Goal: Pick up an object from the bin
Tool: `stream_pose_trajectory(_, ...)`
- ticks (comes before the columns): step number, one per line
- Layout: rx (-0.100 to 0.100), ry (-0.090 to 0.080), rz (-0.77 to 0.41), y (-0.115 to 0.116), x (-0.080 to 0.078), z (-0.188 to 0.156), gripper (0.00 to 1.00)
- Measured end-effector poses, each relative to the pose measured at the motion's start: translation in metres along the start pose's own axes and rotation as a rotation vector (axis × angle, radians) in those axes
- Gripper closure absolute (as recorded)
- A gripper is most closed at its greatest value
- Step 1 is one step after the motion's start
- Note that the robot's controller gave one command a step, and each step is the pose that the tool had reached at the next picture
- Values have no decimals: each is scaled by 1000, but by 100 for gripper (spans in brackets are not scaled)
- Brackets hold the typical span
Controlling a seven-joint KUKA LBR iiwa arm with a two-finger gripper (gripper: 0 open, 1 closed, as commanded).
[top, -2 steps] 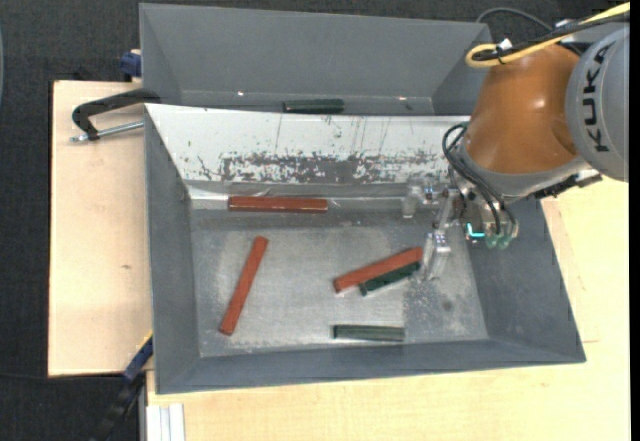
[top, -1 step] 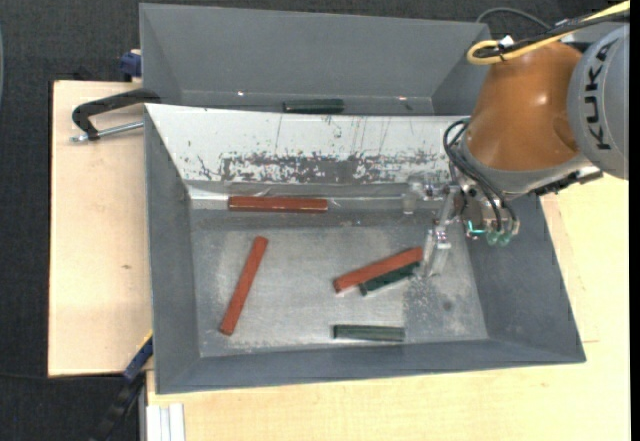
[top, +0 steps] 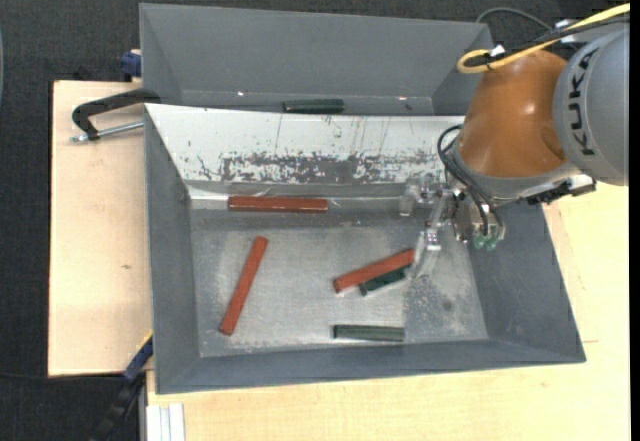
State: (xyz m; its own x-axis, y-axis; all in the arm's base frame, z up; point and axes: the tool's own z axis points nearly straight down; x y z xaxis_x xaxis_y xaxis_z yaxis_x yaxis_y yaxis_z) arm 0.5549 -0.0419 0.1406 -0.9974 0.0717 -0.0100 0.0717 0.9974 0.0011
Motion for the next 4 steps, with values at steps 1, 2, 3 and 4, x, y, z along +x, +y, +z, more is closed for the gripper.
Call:
stream_pose_trajectory(1,0,5,93,15,15,67,100)
stream_pose_trajectory(2,0,4,93,15,15,67,100)
stream_pose_trajectory(3,1,13,116,20,26,27,100)
stream_pose_trajectory(4,0,0,-13,17,25,-3,100)
